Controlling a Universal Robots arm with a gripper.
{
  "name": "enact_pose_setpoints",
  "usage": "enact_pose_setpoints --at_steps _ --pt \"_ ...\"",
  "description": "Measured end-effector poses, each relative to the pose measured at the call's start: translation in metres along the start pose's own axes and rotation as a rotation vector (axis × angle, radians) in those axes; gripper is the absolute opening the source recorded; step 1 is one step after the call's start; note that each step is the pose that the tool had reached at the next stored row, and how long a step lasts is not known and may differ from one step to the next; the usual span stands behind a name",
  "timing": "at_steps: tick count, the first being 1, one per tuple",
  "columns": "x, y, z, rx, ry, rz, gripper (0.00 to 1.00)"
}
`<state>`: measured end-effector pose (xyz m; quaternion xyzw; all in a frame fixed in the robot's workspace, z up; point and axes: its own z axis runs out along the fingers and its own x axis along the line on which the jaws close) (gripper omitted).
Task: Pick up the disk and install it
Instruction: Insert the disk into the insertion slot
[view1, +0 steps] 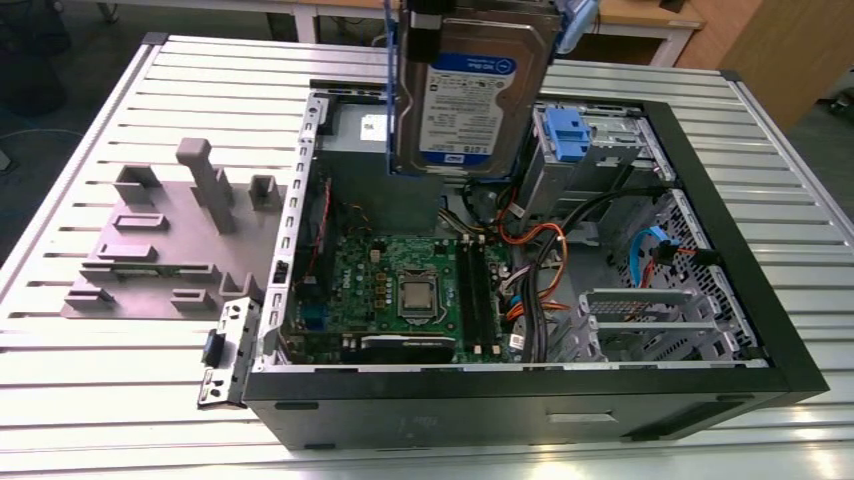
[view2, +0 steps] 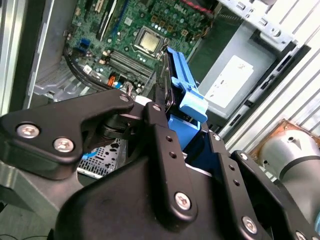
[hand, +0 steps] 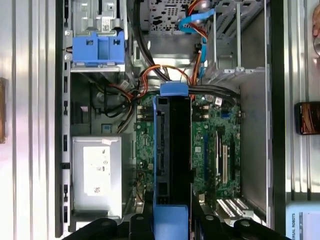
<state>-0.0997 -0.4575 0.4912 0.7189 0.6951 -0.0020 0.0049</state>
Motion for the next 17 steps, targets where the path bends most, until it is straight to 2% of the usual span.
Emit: enact_pose_setpoints --at_steps 9,12,17 --pt "0.0002 0.0366 0.0009 0.0000 0.0001 0.000 0.36" --pt "-0.0019 0.0437 0.0013 0.0000 0.0000 0.000 0.36" --pt "-0.0093 0.0488 0.0019 0.0000 0.0001 0.001 0.36"
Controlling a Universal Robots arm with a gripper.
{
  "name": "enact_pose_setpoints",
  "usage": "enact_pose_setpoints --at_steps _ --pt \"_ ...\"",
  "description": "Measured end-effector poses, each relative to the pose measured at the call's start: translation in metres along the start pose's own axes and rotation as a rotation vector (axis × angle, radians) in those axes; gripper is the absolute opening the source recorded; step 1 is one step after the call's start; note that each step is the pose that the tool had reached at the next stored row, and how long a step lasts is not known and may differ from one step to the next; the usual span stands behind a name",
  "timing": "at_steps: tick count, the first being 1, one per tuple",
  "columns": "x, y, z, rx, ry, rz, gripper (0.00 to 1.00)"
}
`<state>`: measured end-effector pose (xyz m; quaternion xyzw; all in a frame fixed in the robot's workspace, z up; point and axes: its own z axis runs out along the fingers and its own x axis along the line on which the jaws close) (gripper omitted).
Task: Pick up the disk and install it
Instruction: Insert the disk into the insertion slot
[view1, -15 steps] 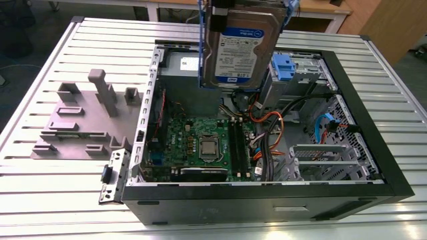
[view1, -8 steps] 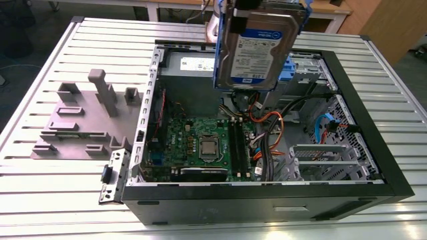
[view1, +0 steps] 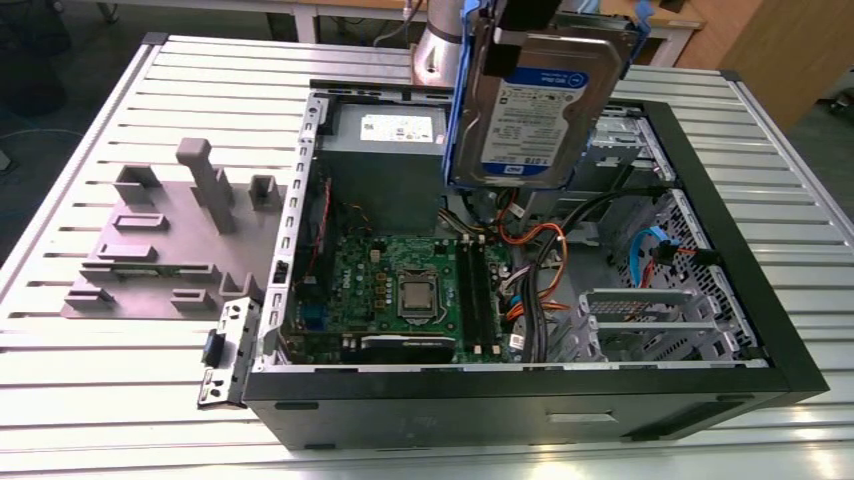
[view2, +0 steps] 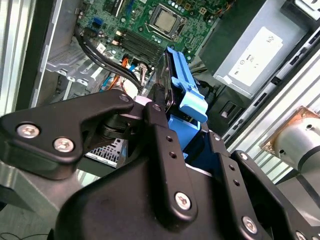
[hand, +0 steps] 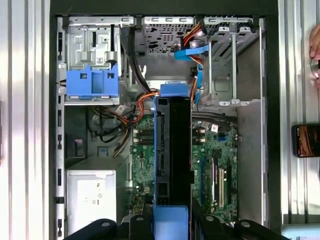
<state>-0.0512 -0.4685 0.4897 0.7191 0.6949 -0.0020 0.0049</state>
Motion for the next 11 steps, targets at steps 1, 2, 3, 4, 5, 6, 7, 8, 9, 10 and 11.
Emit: enact_pose_setpoints --at_steps 1,2,3,4,5,6,7,8,9,10,11 --pt "-0.0018 0.0007 0.0001 -0.0001 0.0001 0.000 0.36" --pt "-0.0034 0.0014 0.0002 0.0000 0.0000 0.000 0.36" --pt "-0.0051 0.0020 0.0002 0.0000 0.0000 0.000 0.36" --pt "-0.0132 0.0059 0.0006 0.0000 -0.0002 0.001 0.36" --pt "-0.0155 0.0070 0.0006 0.0000 -0.0003 0.001 0.36" --pt "-0.0172 0.0077 0.0008 0.0000 -0.0002 0.001 0.36" --pt "-0.0189 0.0084 0.0008 0.0000 -0.0003 0.001 0.36" --pt "-0.0205 0.0090 0.0009 0.0000 -0.0004 0.001 0.36" --pt "-0.0221 0.0097 0.0010 0.0000 -0.0004 0.001 0.36" --pt "-0.0238 0.0103 0.0011 0.0000 -0.0004 0.001 0.36" --pt "-0.0253 0.0110 0.0012 0.0000 -0.0004 0.001 0.36"
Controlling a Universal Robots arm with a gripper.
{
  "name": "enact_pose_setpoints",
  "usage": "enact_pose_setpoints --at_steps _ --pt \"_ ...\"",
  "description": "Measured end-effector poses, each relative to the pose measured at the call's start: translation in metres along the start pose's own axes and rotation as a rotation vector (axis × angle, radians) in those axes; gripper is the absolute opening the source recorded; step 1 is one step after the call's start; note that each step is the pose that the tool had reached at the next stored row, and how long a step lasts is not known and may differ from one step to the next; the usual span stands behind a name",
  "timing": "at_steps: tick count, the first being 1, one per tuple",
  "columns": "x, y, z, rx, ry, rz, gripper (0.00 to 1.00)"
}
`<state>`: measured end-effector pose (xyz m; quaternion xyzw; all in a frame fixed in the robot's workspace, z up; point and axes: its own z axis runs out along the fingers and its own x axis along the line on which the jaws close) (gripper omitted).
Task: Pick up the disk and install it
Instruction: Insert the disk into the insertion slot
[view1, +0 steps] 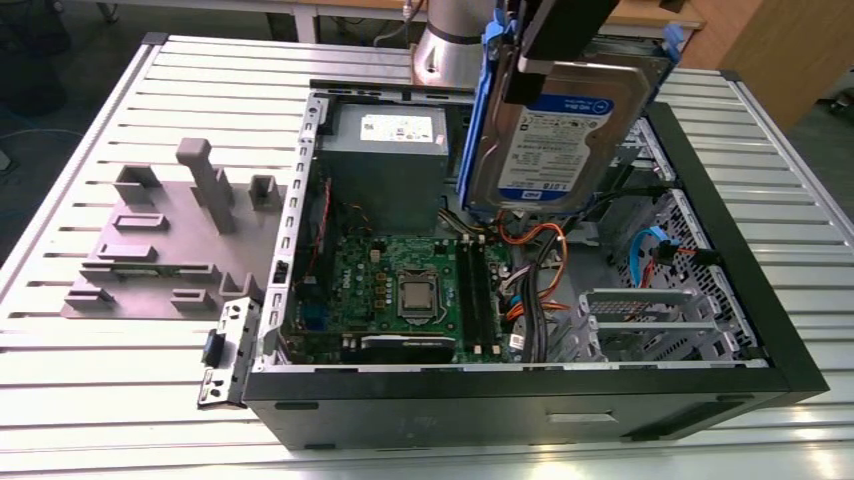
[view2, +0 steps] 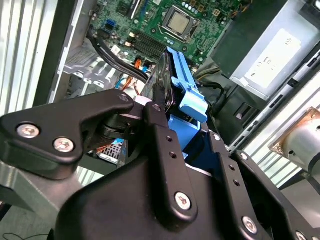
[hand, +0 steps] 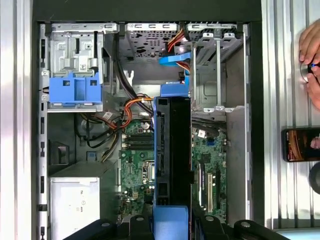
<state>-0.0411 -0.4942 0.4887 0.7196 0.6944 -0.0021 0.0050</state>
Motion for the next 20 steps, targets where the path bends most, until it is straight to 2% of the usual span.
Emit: enact_pose_setpoints --at_steps 5,15,20 --pt "-0.0067 0.0054 0.0004 0.0000 -0.0004 0.000 0.36" --pt "-0.0117 0.0296 0.0017 0.0000 -0.0005 0.001 0.36" --pt "-0.0179 0.0357 0.0026 0.0000 -0.0004 0.001 0.36"
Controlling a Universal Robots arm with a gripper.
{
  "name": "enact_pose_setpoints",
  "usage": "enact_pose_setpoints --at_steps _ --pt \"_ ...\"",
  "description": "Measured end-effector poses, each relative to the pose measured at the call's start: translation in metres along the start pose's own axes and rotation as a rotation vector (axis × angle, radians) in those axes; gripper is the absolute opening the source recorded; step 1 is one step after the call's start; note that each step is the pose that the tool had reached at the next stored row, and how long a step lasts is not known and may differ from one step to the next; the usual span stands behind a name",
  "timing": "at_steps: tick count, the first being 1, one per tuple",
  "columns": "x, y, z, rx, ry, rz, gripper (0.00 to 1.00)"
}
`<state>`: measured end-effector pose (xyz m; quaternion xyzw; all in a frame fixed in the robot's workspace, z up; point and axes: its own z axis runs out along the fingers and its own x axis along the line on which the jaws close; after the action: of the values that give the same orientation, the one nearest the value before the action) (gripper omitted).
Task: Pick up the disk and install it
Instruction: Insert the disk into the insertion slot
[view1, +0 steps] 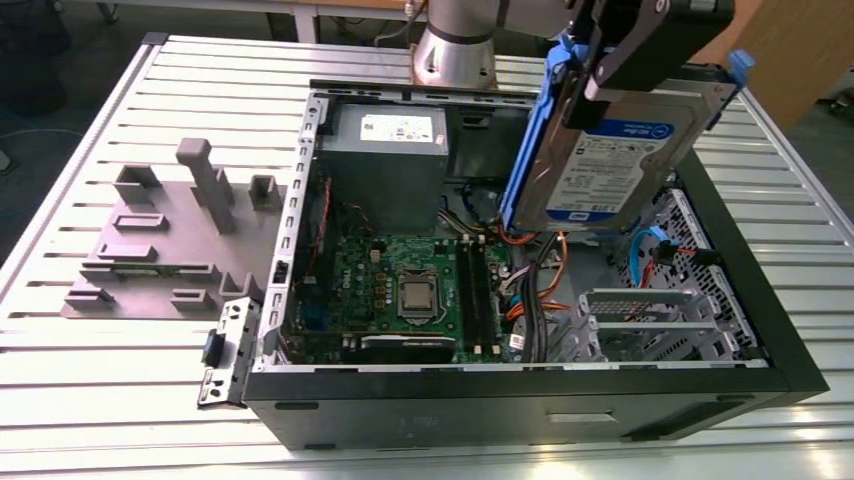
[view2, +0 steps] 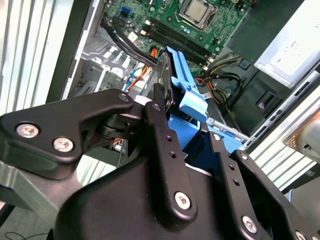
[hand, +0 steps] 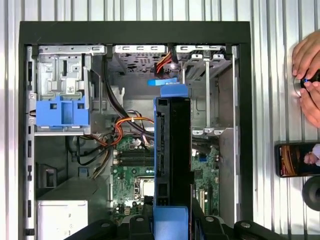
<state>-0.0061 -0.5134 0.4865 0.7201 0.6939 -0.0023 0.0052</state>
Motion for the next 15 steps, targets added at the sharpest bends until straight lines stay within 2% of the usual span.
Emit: enact_pose_setpoints --at_steps 8,15 --pt "-0.0141 0.0048 0.0018 0.0000 0.0000 0.000 0.36" --pt "-0.0222 0.0141 0.0053 0.0000 0.0000 0.001 0.36"
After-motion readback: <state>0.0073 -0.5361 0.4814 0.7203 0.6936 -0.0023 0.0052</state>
